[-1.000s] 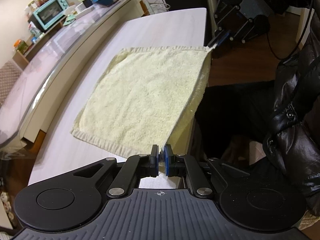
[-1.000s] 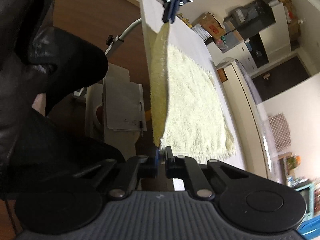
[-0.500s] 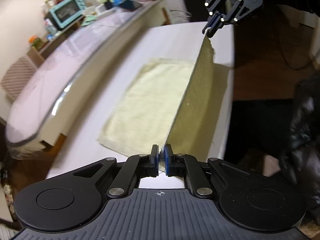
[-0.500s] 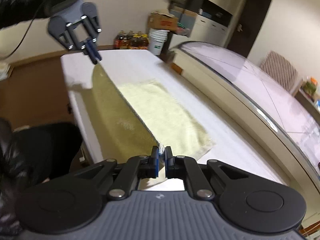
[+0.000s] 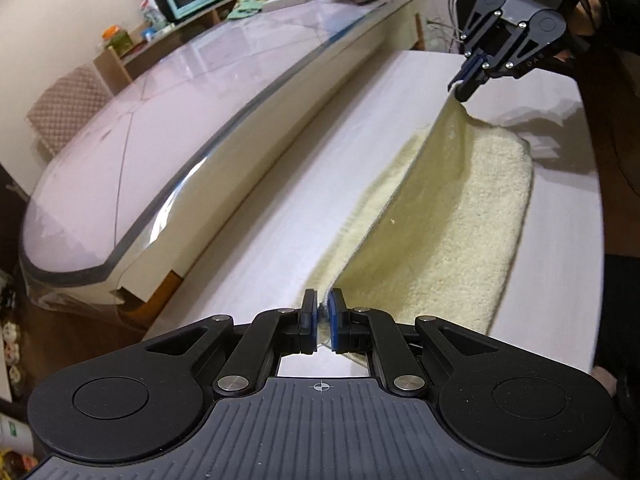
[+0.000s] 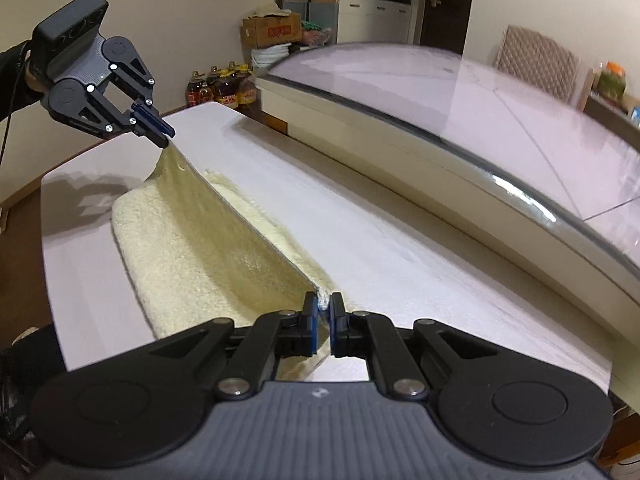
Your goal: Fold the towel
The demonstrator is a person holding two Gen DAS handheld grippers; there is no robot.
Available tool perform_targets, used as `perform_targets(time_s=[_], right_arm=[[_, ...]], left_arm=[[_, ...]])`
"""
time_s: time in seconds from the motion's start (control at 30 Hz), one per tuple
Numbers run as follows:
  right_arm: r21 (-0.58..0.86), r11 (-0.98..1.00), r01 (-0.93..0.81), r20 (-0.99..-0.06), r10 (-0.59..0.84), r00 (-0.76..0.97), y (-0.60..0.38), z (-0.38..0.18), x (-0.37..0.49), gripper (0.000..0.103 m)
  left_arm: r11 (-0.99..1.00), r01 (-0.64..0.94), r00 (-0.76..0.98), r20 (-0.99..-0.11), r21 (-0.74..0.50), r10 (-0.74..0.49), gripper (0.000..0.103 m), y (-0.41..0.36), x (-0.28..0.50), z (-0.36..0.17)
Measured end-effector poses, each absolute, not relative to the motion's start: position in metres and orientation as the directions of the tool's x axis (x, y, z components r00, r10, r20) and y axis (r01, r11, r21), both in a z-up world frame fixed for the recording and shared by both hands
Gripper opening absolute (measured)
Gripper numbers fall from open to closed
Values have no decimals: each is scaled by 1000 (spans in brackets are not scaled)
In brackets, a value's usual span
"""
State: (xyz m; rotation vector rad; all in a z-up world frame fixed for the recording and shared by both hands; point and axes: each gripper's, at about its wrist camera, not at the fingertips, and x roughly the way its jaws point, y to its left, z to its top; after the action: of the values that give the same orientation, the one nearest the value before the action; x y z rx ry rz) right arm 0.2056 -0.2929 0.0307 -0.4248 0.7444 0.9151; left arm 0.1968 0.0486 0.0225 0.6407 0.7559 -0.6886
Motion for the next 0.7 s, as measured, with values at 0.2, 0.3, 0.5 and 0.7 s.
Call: perform_targets(time_s=[0.2,0.3,0.5,0.7], right_arm=[[26,573,-819,-748,555,364,-294,17,225,6],[45,583,-811,-756,551,354,-293,8,234,6],[63,597,-800,-772,537,340,-291,-5,243,6],[67,631,-773,-764,530,367,-299,-7,244,15]], left_arm=[[625,744,514,-799,236,-312,6,53,220,6],[632,740,510,-805,230,-304,6,54,224,-2],[645,731,500,-818,222,-286,7,54,229,-12],[685,692,508,-828,228,-237,28,60,238,-20]])
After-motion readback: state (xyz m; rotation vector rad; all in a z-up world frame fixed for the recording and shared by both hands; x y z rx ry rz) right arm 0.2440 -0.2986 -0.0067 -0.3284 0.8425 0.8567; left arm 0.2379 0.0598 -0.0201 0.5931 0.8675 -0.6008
